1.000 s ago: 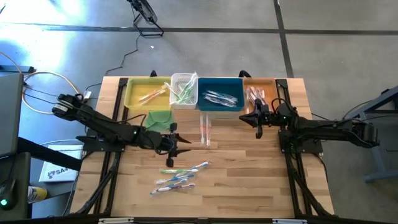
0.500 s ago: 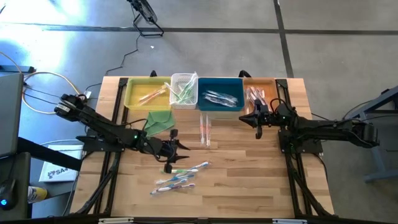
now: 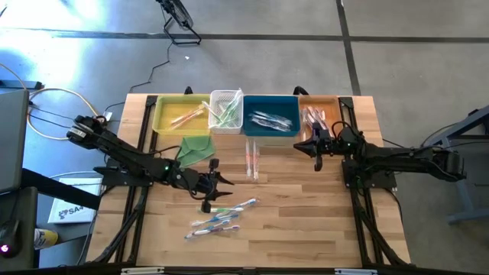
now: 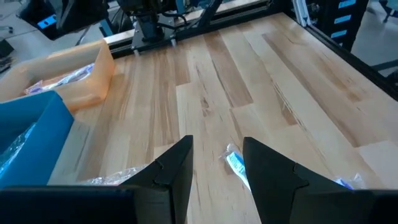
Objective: Pick & Place Toothbrushes
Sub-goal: Put the green toothbrush into the white bin
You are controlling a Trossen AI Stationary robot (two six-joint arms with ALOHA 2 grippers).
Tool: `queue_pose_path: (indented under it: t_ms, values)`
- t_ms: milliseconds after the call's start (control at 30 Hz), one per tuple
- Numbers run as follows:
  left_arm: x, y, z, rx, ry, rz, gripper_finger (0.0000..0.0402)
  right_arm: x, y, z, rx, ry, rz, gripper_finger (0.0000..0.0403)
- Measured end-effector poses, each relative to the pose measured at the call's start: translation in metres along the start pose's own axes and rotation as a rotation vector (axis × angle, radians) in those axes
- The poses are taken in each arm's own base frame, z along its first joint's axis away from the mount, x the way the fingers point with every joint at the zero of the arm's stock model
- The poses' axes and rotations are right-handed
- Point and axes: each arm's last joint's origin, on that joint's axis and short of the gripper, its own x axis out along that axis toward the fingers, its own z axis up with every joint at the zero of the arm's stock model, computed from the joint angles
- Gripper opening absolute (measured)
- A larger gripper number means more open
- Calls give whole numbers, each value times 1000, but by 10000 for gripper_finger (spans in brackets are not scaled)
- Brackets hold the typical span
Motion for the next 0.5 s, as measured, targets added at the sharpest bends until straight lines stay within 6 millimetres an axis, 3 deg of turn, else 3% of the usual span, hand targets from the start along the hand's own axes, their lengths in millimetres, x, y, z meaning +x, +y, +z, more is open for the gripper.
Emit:
queue_pose_path:
  t_ms: [500]
  values:
    - [10,-11,21,49,9,-38,135,0,1,0,0,5,37,4]
